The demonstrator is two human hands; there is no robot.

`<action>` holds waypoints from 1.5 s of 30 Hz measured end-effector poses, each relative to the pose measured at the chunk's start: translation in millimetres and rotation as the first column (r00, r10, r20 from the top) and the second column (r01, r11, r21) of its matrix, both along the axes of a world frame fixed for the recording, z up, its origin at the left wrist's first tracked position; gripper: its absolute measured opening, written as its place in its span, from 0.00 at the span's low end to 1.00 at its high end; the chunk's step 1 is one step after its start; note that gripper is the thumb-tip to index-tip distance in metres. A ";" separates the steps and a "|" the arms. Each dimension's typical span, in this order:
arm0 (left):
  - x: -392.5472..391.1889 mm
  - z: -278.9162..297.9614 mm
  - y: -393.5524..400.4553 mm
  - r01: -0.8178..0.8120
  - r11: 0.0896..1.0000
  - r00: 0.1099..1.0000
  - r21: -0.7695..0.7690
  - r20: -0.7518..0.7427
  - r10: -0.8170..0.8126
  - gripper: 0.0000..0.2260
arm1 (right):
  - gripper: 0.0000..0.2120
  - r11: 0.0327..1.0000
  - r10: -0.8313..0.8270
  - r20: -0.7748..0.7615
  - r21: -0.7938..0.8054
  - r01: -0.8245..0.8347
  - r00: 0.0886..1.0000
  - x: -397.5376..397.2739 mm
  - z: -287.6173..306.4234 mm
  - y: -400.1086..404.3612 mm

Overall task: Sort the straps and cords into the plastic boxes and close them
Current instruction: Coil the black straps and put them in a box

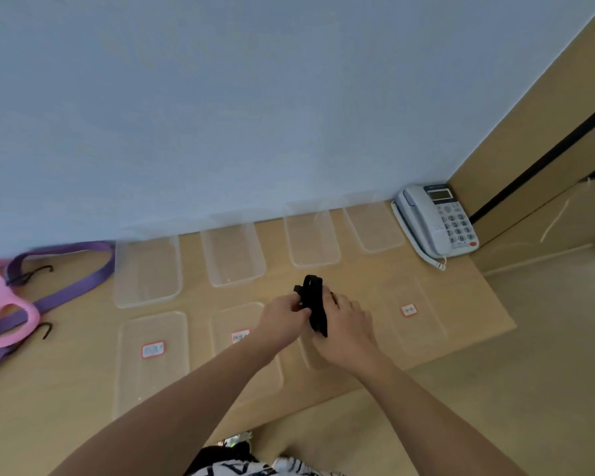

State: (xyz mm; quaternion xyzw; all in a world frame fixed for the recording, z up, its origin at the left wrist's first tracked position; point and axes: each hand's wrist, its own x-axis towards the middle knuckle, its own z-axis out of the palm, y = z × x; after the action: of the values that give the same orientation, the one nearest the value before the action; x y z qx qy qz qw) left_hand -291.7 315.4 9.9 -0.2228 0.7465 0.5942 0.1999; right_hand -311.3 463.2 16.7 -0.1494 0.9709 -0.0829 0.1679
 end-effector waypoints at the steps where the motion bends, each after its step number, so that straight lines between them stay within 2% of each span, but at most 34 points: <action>1: 1.4 -0.1 -4.2 0.043 0.993 0.998 -0.111 -0.037 -0.047 0.10 | 0.38 1.000 0.000 0.010 -0.007 0.000 1.000 -3.6 -1.8 0.7; 4: 8.6 -2.4 -16.6 0.073 0.921 0.986 -0.382 -0.114 -0.125 0.12 | 0.41 0.999 0.024 0.009 0.022 -0.024 1.000 -10.0 -3.1 2.7; 7: 18.9 -0.1 -28.9 0.046 0.863 0.972 -0.503 -0.178 -0.156 0.14 | 0.43 0.999 -0.015 -0.040 -0.032 0.014 0.999 -9.4 3.1 4.8; 10: 29.3 7.7 -37.3 -0.002 0.841 0.961 -0.541 -0.234 -0.148 0.13 | 0.36 0.983 -0.065 -0.163 -0.178 0.035 0.984 -1.1 12.4 7.4; 13: 44.9 17.0 -42.0 -0.045 0.826 0.955 -0.562 -0.268 -0.130 0.13 | 0.28 0.965 -0.011 -0.189 -0.261 -0.039 0.982 15.1 18.3 4.6; 17: 78.4 24.4 -49.9 -0.110 0.804 0.953 -0.584 -0.291 -0.080 0.12 | 0.28 0.947 0.113 -0.195 -0.274 -0.165 0.974 44.5 14.8 -9.5; 20: 110.8 28.2 -58.8 -0.171 0.780 0.951 -0.602 -0.309 -0.030 0.12 | 0.29 0.955 0.162 -0.201 -0.216 -0.205 0.966 61.8 8.5 -20.3; 24: 150.9 29.0 -67.8 -0.217 0.742 0.950 -0.635 -0.312 0.011 0.12 | 0.27 0.972 0.100 -0.172 -0.193 -0.134 0.980 71.7 -2.4 -26.6; 28: 171.6 21.0 -68.0 -0.144 0.729 0.965 -0.669 -0.257 -0.045 0.14 | 0.32 0.993 0.038 -0.044 -0.114 -0.042 0.998 64.8 -8.5 -33.8; 34: 153.4 9.8 -66.3 -0.007 0.748 0.957 -0.664 -0.221 -0.188 0.16 | 0.37 0.997 -0.072 -0.066 -0.034 0.070 0.995 46.7 -8.8 -58.8; 36: 141.0 6.6 -67.0 0.058 0.753 0.947 -0.655 -0.202 -0.248 0.17 | 0.33 0.996 -0.077 -0.077 0.029 0.079 0.994 44.1 -10.7 -64.7; 39: 122.9 -0.1 -71.1 0.179 0.751 0.930 -0.635 -0.139 -0.340 0.21 | 0.21 0.991 -0.090 -0.122 0.087 0.101 0.988 46.2 -18.6 -68.7; 43: 107.8 -12.1 -77.9 0.279 0.738 0.923 -0.614 -0.040 -0.383 0.27 | 0.16 0.993 -0.102 -0.125 0.044 0.108 0.987 45.1 -25.3 -65.1; 45: 101.8 -16.9 -78.8 0.336 0.704 0.910 -0.626 0.022 -0.415 0.28 | 0.14 0.994 -0.108 -0.114 0.003 0.109 0.988 41.2 -25.7 -61.7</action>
State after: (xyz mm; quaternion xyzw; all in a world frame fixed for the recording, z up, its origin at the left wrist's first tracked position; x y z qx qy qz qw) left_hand -189.9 236.6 -6.9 -0.0827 0.9389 0.2763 0.1877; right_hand -270.1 401.5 -8.9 -0.1003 0.9859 -0.0789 0.1080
